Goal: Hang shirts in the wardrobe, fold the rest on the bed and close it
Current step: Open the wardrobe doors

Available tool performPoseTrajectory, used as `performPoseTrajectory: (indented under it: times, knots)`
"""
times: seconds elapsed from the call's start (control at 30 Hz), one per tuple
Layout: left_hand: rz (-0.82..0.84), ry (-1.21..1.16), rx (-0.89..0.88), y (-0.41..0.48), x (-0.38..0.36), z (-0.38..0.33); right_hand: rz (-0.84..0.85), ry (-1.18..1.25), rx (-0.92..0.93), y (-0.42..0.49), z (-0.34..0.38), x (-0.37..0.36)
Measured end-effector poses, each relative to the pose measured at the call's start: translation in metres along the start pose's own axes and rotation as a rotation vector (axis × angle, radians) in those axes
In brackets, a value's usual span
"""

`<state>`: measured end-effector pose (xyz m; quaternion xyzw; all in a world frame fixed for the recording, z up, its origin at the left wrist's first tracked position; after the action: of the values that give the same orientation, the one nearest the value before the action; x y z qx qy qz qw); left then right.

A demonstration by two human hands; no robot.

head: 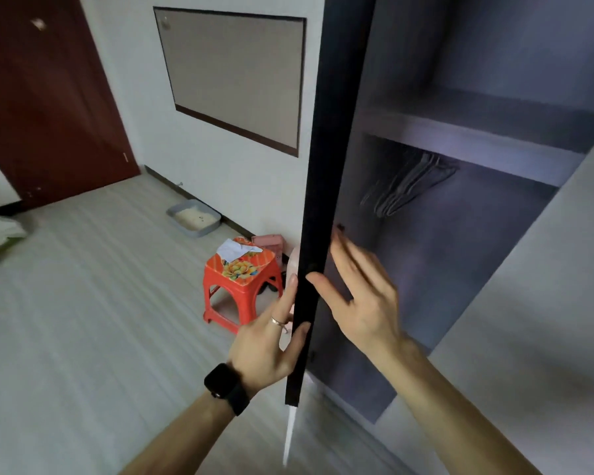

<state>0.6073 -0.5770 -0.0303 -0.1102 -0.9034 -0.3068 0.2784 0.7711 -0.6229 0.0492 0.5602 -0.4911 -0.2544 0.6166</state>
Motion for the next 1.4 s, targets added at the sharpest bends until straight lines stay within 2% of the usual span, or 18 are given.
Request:
performPoseTrajectory:
  times: [0.07, 0.2, 0.43, 0.5, 0.6, 0.63, 0.67, 0.8, 1.0, 1.17, 1.27, 1.4]
  knots:
    - [0.003, -0.024, 0.108, -0.002, 0.012, 0.015, 0.005, 0.037, 0.007, 0.008, 0.010, -0.021]
    - [-0.073, -0.010, 0.265, 0.006, 0.035, 0.042, 0.141, 0.177, -0.036, 0.023, 0.020, -0.062]
    - [-0.101, -0.023, 0.416, 0.028, 0.065, 0.070, 0.330, 0.141, 0.002, 0.032, 0.026, -0.109]
    - [-0.127, 0.032, 0.400, 0.026, 0.068, 0.067, 0.378, 0.149, -0.017, 0.028, 0.026, -0.114]
    - [-0.283, 0.166, 0.275, 0.016, 0.064, 0.053, 0.399, 0.172, -0.055, 0.012, 0.020, -0.108]
    - [-0.288, 0.185, 0.228, 0.014, 0.060, 0.046, 0.394, 0.171, -0.068, 0.005, 0.016, -0.103]
    - [-0.252, 0.188, 0.191, 0.012, 0.053, 0.038, 0.393, 0.167, -0.087, -0.004, 0.010, -0.096]
    - [0.064, 0.207, 0.128, 0.018, 0.006, 0.007, 0.393, 0.055, -0.198, -0.051, -0.022, -0.046]
    - [0.392, 0.144, 0.018, 0.083, -0.102, -0.067, 0.338, -0.342, -0.340, -0.093, -0.110, 0.085]
    - [0.471, 0.020, -0.147, 0.156, -0.188, -0.175, 0.285, -0.690, -0.395, -0.072, -0.182, 0.206]
    - [0.497, -0.172, -0.111, 0.190, -0.219, -0.232, 0.258, -0.834, -0.382, -0.039, -0.217, 0.253]
    - [0.533, -0.493, 0.079, 0.216, -0.240, -0.278, 0.259, -0.955, -0.346, -0.012, -0.248, 0.286]
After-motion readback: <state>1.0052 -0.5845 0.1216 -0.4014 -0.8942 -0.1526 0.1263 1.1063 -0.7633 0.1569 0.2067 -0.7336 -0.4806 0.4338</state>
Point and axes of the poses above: each hand's wrist, its own y-axis towards the middle knuckle, its own x-axis out of the back of the hand, z = x × y, the point moved 2 cm from there along y, towards the middle knuckle, and after that the axes turned 15 degrees about x, right-handed, at the moved point
